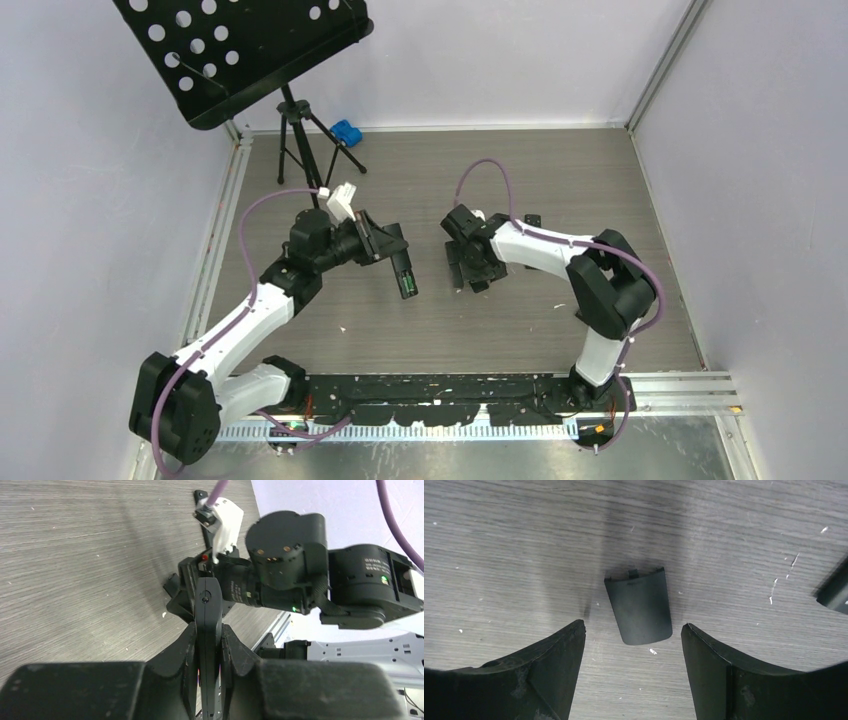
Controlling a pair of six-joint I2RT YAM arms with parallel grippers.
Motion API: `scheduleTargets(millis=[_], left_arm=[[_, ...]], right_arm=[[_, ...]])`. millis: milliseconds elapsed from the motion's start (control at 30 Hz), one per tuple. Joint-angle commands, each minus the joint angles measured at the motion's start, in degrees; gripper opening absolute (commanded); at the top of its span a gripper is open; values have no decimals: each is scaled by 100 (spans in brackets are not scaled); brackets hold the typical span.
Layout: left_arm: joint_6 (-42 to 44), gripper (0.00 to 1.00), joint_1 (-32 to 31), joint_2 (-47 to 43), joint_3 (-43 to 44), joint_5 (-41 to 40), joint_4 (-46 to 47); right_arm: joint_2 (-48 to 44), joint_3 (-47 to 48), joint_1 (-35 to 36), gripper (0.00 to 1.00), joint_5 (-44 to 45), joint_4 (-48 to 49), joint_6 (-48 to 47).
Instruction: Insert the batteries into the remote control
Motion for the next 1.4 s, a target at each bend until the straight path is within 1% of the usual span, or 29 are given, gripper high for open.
scheduleTargets(millis=[0,67,133,300,333,367,467,500,700,833,933,1067,1167,1267,1367], left_arm=[[254,0,45,-14,157,422,277],[246,0,53,14,167,489,319],[245,0,54,34,166,548,358],[212,0,71,96,181,663,419],[195,0,71,94,183,677,434],[185,0,71,105,181,684,439],[144,0,71,115,168,700,453],[128,0,71,124,167,712,468],[3,0,71,209,160,757,544],[-72,0,71,256,138,735,607],[-157,0,71,297,117,651,673],[-375,0,71,370,111,543,748],[-646,0,71,443,102,415,850],[-888,0,71,514,131,300,870],[-1113,0,71,591,158,239,914]], right_arm=[[188,349,-152,73,-173,-169,-300],[263,352,-236,69,-321,-156,-303],[336,352,-317,62,-414,-171,-305],[487,293,-515,59,-775,-190,-273],[501,286,-537,57,-833,-190,-254],[512,270,-549,54,-884,-190,-234],[539,234,-559,37,-1027,-184,-194],[540,220,-559,34,-1050,-174,-175],[219,70,-560,33,-961,56,-50],[-401,-26,-523,33,-995,215,44],[-1094,-61,-454,33,-1084,311,118],[-1892,-54,-317,33,-1584,481,364],[-2322,-53,-158,34,-1926,694,645],[-2558,-8,84,34,-2185,887,871],[-2577,124,376,35,-2301,906,1008]])
